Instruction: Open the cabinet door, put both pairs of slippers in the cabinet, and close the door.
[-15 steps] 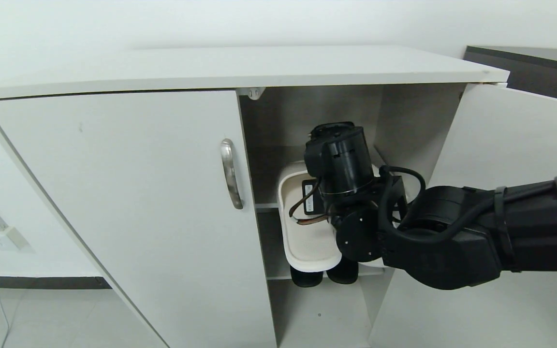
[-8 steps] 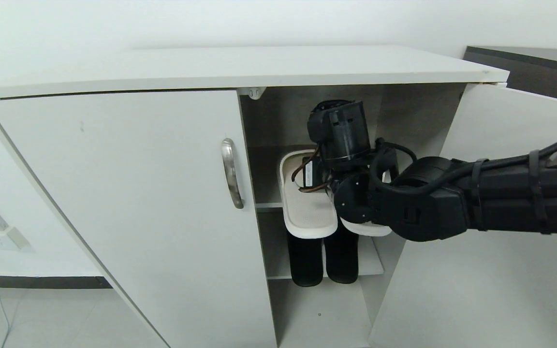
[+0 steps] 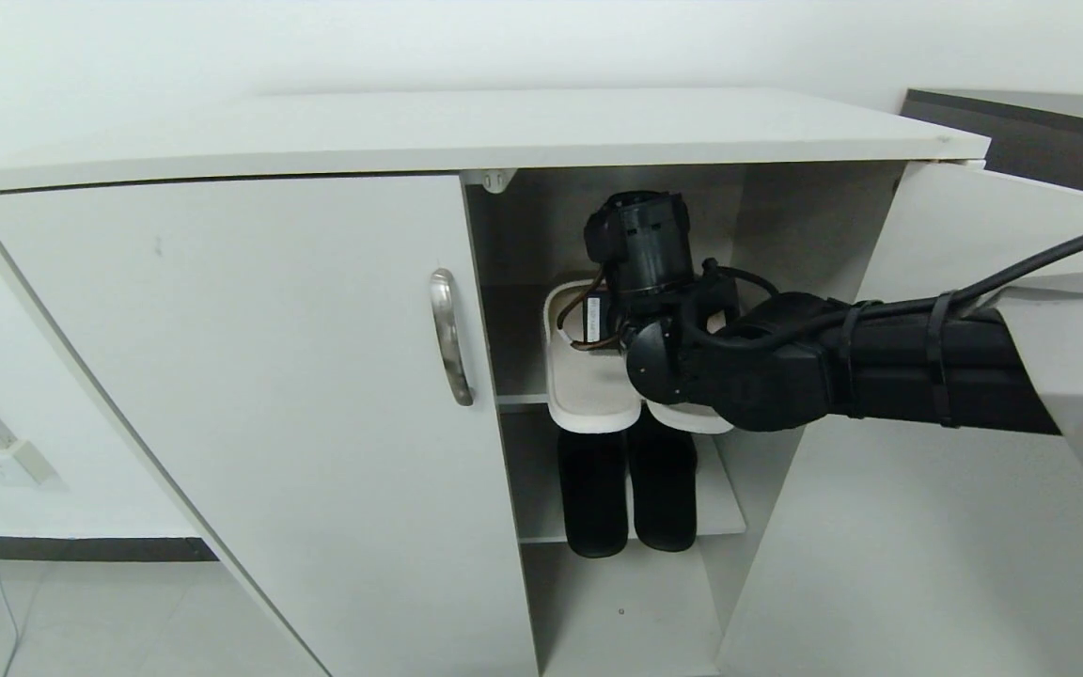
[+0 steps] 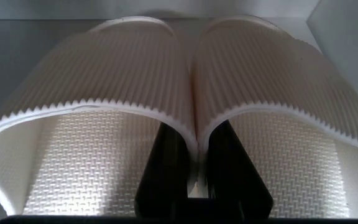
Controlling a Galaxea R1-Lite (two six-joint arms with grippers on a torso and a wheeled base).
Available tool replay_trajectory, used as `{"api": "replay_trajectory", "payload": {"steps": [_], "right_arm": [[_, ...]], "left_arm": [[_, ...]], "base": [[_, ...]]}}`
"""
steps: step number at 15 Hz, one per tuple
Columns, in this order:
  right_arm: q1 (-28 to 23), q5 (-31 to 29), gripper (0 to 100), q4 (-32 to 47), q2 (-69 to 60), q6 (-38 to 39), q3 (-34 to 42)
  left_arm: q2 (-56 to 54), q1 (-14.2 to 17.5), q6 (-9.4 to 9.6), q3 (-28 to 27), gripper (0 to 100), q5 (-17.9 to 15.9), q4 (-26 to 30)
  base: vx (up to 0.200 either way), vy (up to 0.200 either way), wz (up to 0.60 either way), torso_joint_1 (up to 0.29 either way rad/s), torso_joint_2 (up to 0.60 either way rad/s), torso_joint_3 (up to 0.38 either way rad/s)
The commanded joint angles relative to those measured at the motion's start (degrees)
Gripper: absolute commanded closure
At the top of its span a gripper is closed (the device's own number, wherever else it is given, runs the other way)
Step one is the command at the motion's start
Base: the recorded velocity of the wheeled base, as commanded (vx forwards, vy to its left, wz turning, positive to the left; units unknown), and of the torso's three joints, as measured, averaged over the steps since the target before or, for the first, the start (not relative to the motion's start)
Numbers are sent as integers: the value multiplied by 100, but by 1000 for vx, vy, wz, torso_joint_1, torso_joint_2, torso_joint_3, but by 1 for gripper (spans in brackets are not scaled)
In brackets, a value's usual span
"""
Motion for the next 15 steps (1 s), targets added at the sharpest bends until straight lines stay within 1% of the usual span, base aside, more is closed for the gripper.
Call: {"api": "replay_trajectory", "payload": {"steps": [1,7,8,12,15], "right_arm": [[-35,-2,100,-6,90,-1,-34],[-132,-2,100,-33,213,8,-34],[-132,-2,0,-24,204,8,-16],[-114,-11,0,-24,99,25,159],[-26,-20,0,-68,-191,43,537]], "left_arm": [[0,5,-2,1,100,1,4],[0,5,-2,1,100,10,4],[0,-4,-2,1,100,10,4],[0,5,-11,1,100,10,4],[0,-4,-11,1,100,10,4]], "base": [[0,0,0,0,0,0],[0,0,0,0,0,0],[0,0,0,0,0,0],[0,0,0,0,0,0],[0,0,0,0,0,0]]}}
